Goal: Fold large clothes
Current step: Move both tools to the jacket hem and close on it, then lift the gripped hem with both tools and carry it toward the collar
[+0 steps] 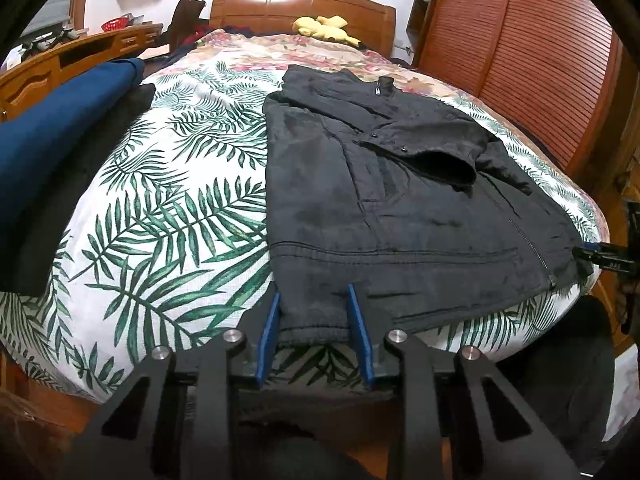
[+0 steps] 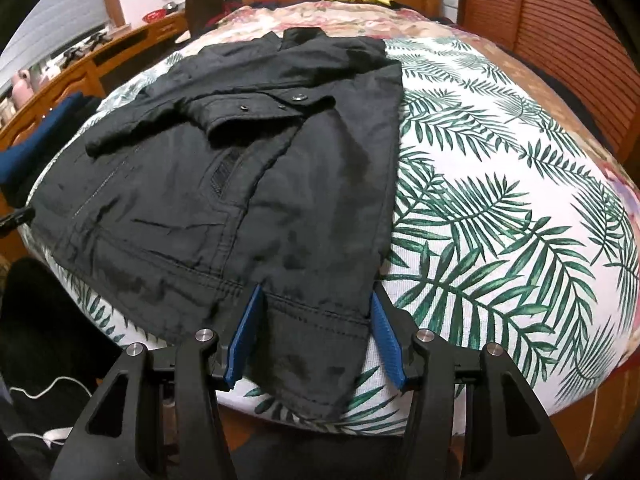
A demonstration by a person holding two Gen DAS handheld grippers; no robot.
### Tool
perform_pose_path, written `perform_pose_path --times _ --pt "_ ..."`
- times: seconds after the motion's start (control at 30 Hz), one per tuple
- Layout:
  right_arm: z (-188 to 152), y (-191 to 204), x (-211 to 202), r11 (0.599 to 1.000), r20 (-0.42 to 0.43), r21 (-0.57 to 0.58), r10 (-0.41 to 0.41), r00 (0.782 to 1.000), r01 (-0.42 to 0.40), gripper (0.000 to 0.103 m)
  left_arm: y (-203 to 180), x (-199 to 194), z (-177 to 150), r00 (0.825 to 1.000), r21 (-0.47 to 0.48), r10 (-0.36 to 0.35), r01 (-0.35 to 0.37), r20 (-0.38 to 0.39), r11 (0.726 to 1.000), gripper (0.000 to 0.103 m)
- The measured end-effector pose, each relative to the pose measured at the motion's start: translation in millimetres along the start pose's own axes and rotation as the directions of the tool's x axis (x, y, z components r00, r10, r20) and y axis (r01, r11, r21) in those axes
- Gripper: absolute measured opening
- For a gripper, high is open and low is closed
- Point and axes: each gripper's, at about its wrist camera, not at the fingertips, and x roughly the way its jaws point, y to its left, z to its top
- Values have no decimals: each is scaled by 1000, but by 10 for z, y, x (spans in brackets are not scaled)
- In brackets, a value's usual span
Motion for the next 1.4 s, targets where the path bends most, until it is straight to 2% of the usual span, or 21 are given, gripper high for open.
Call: perform_pose_path --times 0.07,0.13,0.2,0.33,0.43,0.57,0.67,0.73,0.8,0.9,1.03,1.17,1.4 --pt "2 16 -14 1000 11 -3 -6 1000 6 54 -1 -9 4 1000 1 4 -4 3 1000 24" --pt "20 47 -39 1000 31 -7 -17 999 17 49 -7 -3 16 1000 -1 29 -29 5 1000 18" --pt "56 85 -84 1000 59 -22 -20 998 21 44 -17 -10 30 999 1 32 -32 6 999 17" --pt "145 125 -187 999 110 -20 43 993 -41 41 -13 -14 50 1000 4 30 -30 5 1000 16" --pt "166 162 -158 999 102 -38 37 994 -33 41 20 31 58 1000 -2 26 -26 -11 1000 16" --pt "113 121 -4 1000 50 -22 12 999 -11 42 -15 28 61 999 25 38 -38 -10 999 16" --pt "110 60 14 1000 64 -5 9 998 -9 40 -60 -27 82 999 38 54 -54 11 998 5" --pt "157 47 4 1000 71 -18 0 997 1 27 -83 -109 129 998 25 46 -47 38 999 3" --pt "243 26 -69 1000 99 -23 19 995 -17 18 -112 -212 197 996 17 53 -54 70 998 3" --pt "421 35 -278 999 165 -28 29 986 -25 13 -166 -441 366 991 6 26 -27 134 1000 3" --pt "740 143 -600 996 255 -85 15 967 7 12 -268 -665 669 982 14 -9 6 190 1000 3" --pt "1024 194 -869 994 323 -110 21 946 15 12 -367 -790 934 970 23 -5 -1 244 1000 3" --pt "1278 211 -1083 992 379 -124 44 925 4 11 -577 -983 1264 953 67 -17 -3 301 998 3"
